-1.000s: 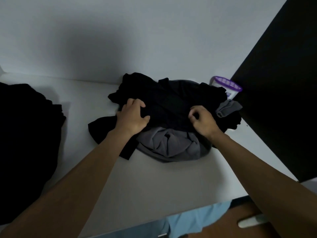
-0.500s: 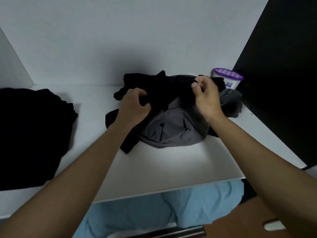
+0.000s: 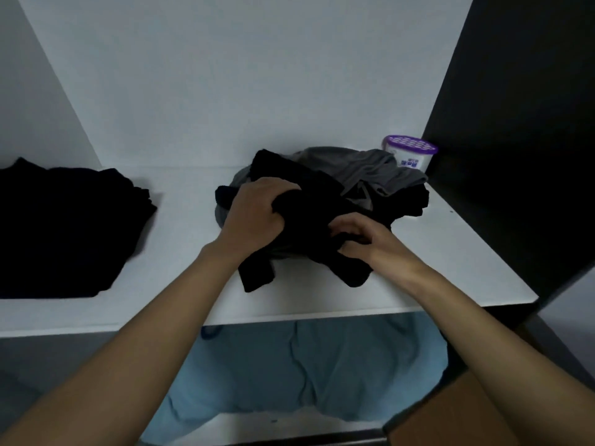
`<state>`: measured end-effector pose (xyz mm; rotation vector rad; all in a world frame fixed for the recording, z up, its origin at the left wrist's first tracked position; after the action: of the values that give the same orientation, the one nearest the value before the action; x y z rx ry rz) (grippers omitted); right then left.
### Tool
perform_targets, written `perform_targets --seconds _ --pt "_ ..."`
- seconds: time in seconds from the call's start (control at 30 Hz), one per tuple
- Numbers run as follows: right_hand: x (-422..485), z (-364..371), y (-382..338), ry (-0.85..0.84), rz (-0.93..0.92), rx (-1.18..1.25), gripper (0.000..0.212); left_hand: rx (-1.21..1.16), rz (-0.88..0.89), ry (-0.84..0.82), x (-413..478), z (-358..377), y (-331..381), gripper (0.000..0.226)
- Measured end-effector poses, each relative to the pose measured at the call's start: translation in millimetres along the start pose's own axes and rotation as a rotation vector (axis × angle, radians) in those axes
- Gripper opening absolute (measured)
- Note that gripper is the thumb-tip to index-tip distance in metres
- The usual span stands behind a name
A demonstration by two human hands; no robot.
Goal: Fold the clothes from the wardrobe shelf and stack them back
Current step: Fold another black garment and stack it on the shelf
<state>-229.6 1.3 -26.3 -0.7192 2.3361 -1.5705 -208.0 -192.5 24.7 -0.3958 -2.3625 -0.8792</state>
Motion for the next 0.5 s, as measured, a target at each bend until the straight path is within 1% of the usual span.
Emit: perform_targets --seconds 0.03,0.1,0.17,0.2,0.23,0.27,0.3,0.33,0.37,0.4,0.43,0.47,0.5 --pt "-3.5 -4.0 3.9 -0.015 -0.003 -0.011 0.044 -0.051 -0.053 -0.054 -9.1 2.0 5.6 0.038" --pt "-7.5 -4.1 13.5 -0.077 -0.013 -0.214 0.06 -0.166 -0.195 -0.177 -30.3 12.1 10.9 0.029" --pt "-12.2 11.3 24.6 -0.178 -0.029 -0.457 0.078 -0.246 -0.305 -0.296 -55.0 22.7 17.0 0.033" --pt "-16.4 20.5 31.1 -0.201 -0.042 -0.516 0.079 -0.262 -0.351 -0.381 -69.4 28.8 19.6 0.037" --pt "-20.1 28.4 37.3 -0.188 -0.073 -0.527 0.07 -0.274 -0.398 -0.492 -86.0 35.7 21.2 0.043" --pt "-22.5 33.2 42.0 -0.133 -0.134 -0.523 0.052 -0.304 -0.449 -0.607 -105.2 42.1 23.4 0.049" --pt "-25.9 36.0 45.4 -0.057 -0.2 -0.504 0.031 -0.362 -0.492 -0.665 -121.6 46.2 26.0 0.055" --pt "-29.9 36.9 49.4 0.009 -0.235 -0.457 0.02 -0.44 -0.524 -0.622 -131.8 45.6 29.2 0.06" --pt "-34.4 38.2 53.4 0.041 -0.249 -0.385 0.019 -0.504 -0.561 -0.465 -136.0 38.9 30.1 0.062" --pt "-39.1 40.3 56.8 0.046 -0.263 -0.308 0.02 -0.495 -0.601 -0.235 -138.2 27.0 26.3 0.058" --pt "-45.0 43.5 58.0 0.03 -0.285 -0.244 0.02 -0.394 -0.636 -0.03 -140.5 13.3 20.4 0.055" --pt "-53.4 47.3 57.7 0.009 -0.312 -0.213 0.018 -0.226 -0.66 0.075 -141.7 3.6 16.8 0.059" --pt "-63.5 51.6 57.1 -0.009 -0.343 -0.209 0.018 -0.057 -0.672 0.047 -142.0 1.2 15.2 0.071"
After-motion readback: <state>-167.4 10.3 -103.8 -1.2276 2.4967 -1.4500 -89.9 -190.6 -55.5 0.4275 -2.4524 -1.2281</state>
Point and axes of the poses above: each hand's wrist, its own x-axis towards the middle knuckle, its own z-axis out of the palm, y = z × x, the point moved 7 cm from there along x, towards the middle knuckle
